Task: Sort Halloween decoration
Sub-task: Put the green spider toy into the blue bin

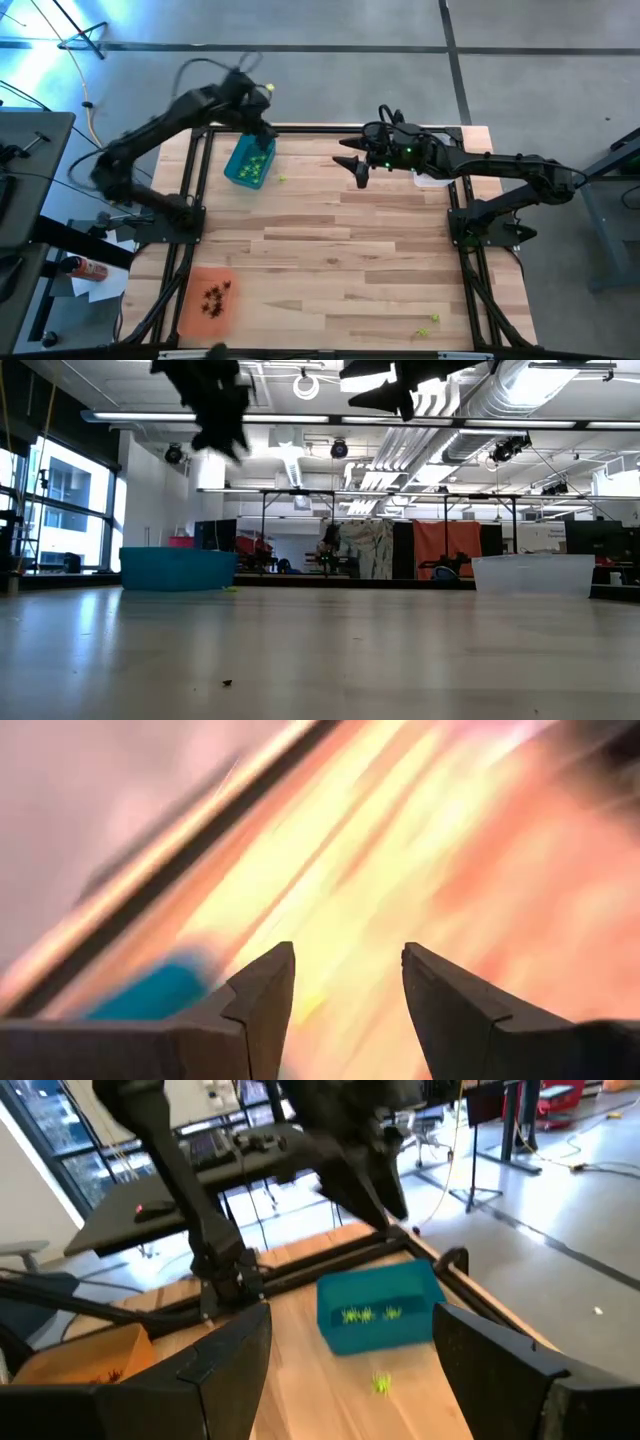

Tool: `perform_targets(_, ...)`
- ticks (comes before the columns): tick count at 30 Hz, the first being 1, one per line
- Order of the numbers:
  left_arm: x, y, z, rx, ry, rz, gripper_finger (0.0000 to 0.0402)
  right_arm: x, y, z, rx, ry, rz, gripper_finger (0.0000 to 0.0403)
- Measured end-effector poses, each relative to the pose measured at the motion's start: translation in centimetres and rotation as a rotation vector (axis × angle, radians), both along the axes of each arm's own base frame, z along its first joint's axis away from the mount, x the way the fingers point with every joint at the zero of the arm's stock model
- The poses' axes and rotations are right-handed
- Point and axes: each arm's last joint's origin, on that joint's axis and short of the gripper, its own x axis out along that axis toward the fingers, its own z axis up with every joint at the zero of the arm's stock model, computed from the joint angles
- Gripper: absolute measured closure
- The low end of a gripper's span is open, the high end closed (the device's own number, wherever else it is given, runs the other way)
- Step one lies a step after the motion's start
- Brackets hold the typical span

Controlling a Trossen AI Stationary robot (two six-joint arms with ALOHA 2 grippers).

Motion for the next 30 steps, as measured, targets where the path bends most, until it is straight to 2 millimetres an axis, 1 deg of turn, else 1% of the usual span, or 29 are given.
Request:
perform_targets(3, -0.5, -3.0, 3.1, 0.126, -0.323, -0.150, 0.0228, 0.0, 0.0, 0.2, -0.006, -0.024, 0.000, 0.0132)
perform_targets(5, -1.0, -5.4, 4.2, 0.201, -0.478, -0.223, 0.0227, 0.0, 0.0, 0.3, -0.001, -0.029, 0.002, 0.0132)
perform_targets(6, -1.3, -6.6, 4.4, 0.240, -0.541, -0.258, 0.0227, 0.1, 0.0, 0.3, 0.006, -0.033, 0.008, 0.0132)
perform_targets(7, -1.7, -7.7, 4.3, 0.266, -0.592, -0.292, 0.0227, 0.1, 0.1, 0.3, 0.018, -0.041, 0.012, 0.0132)
perform_targets(9, -2.2, -9.5, 3.4, 0.292, -0.680, -0.344, 0.0227, 0.1, 0.1, 0.4, 0.037, -0.054, 0.031, 0.0132)
perform_targets(13, -2.4, -11.8, 0.4, 0.288, -0.817, -0.354, 0.0229, 0.1, 0.3, 0.6, 0.044, -0.068, 0.113, 0.0132)
perform_targets(15, -2.2, -12.4, -1.2, 0.301, -0.867, -0.353, 0.0229, 0.2, 0.4, 0.6, 0.034, -0.069, 0.138, 0.0132)
perform_targets(17, -1.9, -12.8, -2.3, 0.315, -0.904, -0.360, 0.0229, 0.2, 0.4, 0.6, 0.031, -0.067, 0.141, 0.0132)
perform_targets(20, -1.7, -13.0, -2.8, 0.325, -0.941, -0.367, 0.0229, 0.2, 0.4, 0.6, 0.035, -0.066, 0.145, 0.0132)
perform_targets(22, -1.6, -13.1, -2.9, 0.300, -0.941, -0.361, 0.0229, 0.1, 0.6, 0.4, 0.073, -0.053, 0.175, 0.0132)
perform_targets(24, -1.6, -13.1, -2.8, 0.285, -0.947, -0.348, 0.0229, -0.1, 0.8, 0.1, 0.183, -0.021, 0.230, 0.0132)
perform_targets(26, -1.6, -13.1, -2.8, 0.263, -0.951, -0.332, 0.0229, -0.4, 1.5, -0.6, 0.370, 0.056, 0.298, 0.0132)
perform_targets(28, -1.6, -13.0, -2.8, 0.260, -0.951, -0.316, 0.0229, -0.6, 2.9, -1.6, 0.565, 0.177, 0.365, 0.0132)
perform_targets(30, -1.6, -13.0, -2.8, 0.266, -0.949, -0.302, 0.0229, -1.1, 5.1, -2.9, 0.695, 0.354, 0.398, 0.0132)
